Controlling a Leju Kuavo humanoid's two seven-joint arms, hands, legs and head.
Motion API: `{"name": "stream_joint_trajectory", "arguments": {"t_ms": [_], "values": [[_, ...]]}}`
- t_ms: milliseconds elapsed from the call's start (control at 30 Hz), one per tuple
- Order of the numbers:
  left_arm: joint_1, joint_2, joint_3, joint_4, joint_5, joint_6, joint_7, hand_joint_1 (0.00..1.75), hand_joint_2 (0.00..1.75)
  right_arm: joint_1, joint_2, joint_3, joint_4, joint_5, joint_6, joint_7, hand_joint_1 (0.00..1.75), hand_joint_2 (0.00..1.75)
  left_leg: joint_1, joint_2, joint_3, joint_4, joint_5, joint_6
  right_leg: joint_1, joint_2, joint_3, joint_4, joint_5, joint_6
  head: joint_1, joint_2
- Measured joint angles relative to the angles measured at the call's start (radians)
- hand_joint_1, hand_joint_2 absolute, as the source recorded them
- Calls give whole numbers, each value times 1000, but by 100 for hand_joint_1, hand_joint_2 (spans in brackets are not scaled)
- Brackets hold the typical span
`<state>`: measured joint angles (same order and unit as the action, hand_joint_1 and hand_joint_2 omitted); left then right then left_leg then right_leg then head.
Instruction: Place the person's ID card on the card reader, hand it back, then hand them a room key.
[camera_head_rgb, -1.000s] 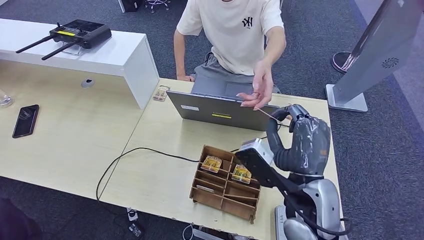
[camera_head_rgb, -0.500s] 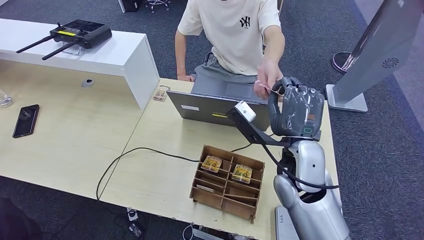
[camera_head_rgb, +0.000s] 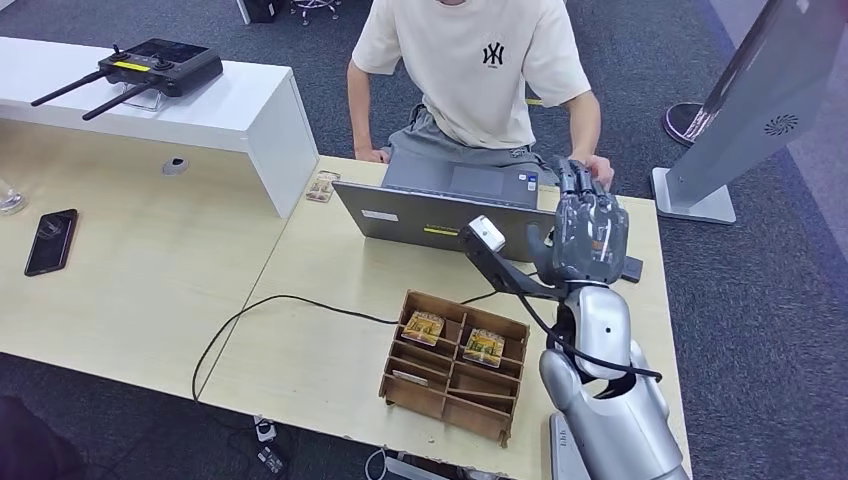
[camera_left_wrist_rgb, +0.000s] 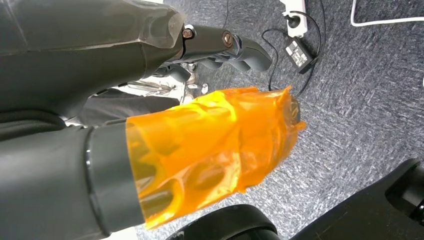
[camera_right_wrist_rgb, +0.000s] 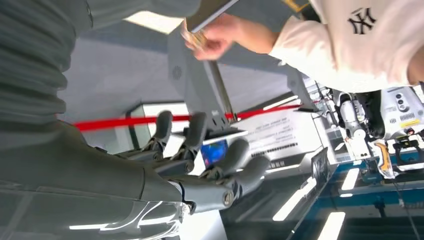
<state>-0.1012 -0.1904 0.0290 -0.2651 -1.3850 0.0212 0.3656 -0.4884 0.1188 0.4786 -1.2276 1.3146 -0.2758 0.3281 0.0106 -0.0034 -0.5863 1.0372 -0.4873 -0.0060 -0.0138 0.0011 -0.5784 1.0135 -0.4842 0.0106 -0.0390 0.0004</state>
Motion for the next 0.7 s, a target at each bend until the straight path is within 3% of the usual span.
{"name": "stream_joint_trajectory", "arguments": {"t_ms": [200,433,567,700], "values": [[22,2,4,-1,26,38,-4,0,0,101,31,-41,-109,-201,-79,-101,0,175,0,0,0,0,0,0,0,0,0,0,0,0,0,0],[55,8,30,-1,55,86,-18,0,0,263,38,-66,-270,-607,-177,-283,0,175,0,0,0,0,-1,-1,0,0,0,-1,-1,0,0,0],[76,8,60,-1,76,123,-33,0,0,392,28,-85,-363,-935,-151,-421,0,175,0,0,0,0,-2,-1,0,0,-1,-1,-1,0,0,0],[90,8,87,0,90,147,-45,0,0,502,7,-103,-428,-1155,-83,-501,0,175,0,0,0,0,-3,-1,0,0,-1,-1,-2,1,0,0]]}}
